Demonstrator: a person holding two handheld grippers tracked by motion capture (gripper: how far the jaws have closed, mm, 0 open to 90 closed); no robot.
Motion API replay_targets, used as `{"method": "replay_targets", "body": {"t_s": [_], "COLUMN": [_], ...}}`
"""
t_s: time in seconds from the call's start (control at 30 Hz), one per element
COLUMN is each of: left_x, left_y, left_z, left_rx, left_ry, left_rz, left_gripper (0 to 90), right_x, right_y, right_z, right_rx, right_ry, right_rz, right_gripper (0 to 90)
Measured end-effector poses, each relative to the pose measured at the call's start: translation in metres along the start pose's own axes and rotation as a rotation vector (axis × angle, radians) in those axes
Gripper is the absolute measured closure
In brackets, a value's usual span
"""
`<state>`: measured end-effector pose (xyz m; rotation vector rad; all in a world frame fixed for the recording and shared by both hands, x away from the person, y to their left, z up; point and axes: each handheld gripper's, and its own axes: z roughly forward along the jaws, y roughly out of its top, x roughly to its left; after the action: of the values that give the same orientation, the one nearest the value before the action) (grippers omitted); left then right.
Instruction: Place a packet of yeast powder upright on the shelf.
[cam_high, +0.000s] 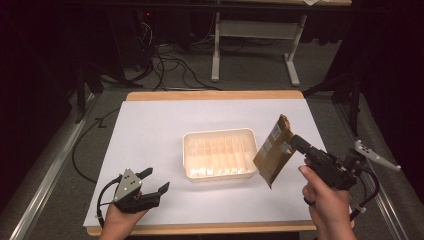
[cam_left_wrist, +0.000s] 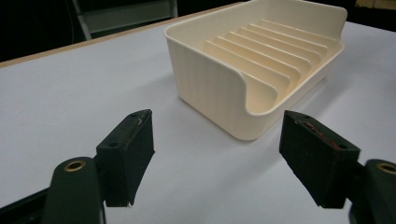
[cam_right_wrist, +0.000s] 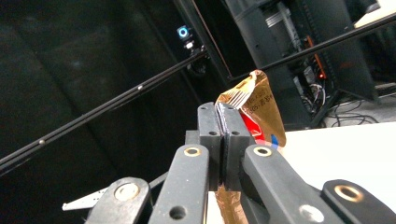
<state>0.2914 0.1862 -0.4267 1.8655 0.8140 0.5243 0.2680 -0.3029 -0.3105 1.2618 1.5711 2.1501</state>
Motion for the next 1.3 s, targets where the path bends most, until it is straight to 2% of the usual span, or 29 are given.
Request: {"method": "replay_targets", "body": {"t_s": [0.13,0.23,0.33,0.4,0.5,0.57,1.0,1.3], "left_x": [0.001,0.003,0.003,0.001,-0.003,-0.004,-0.003,-0.003], "left_y": [-0.001,-0.001,-0.001,-0.001,0.000,-0.001,0.000,0.001], "left_z": [-0.002,0.000,0.000,0.000,0.001,0.002,-0.002,-0.003], "left_rx": [-0.004,0.000,0.004,0.006,0.013,0.017,0.002,-0.001], "left_ry": [-0.004,-0.004,-0.004,-0.005,-0.011,-0.013,-0.017,-0.019], "left_rz": [-0.003,0.002,0.000,0.012,0.043,0.049,0.042,0.046], "left_gripper": [26.7,26.7,26.7,26.7,26.7,26.7,26.6,26.7], "right_x": [0.004,0.006,0.007,0.007,0.008,0.007,-0.007,-0.013], "right_y": [-0.006,-0.011,-0.018,-0.024,-0.028,-0.030,-0.033,-0.033], "right_z": [0.017,0.033,0.049,0.062,0.074,0.081,0.112,0.127], "right_rx": [0.021,0.030,0.031,0.031,0.034,0.034,0.034,0.027], "right_ry": [0.012,0.015,0.016,0.013,0.002,-0.001,-0.069,-0.091], "right_rz": [0.012,0.002,0.019,0.024,0.018,0.023,0.042,0.056], "right_gripper": [90.0,90.0,90.0,90.0,90.0,90.0,90.0,90.0]}}
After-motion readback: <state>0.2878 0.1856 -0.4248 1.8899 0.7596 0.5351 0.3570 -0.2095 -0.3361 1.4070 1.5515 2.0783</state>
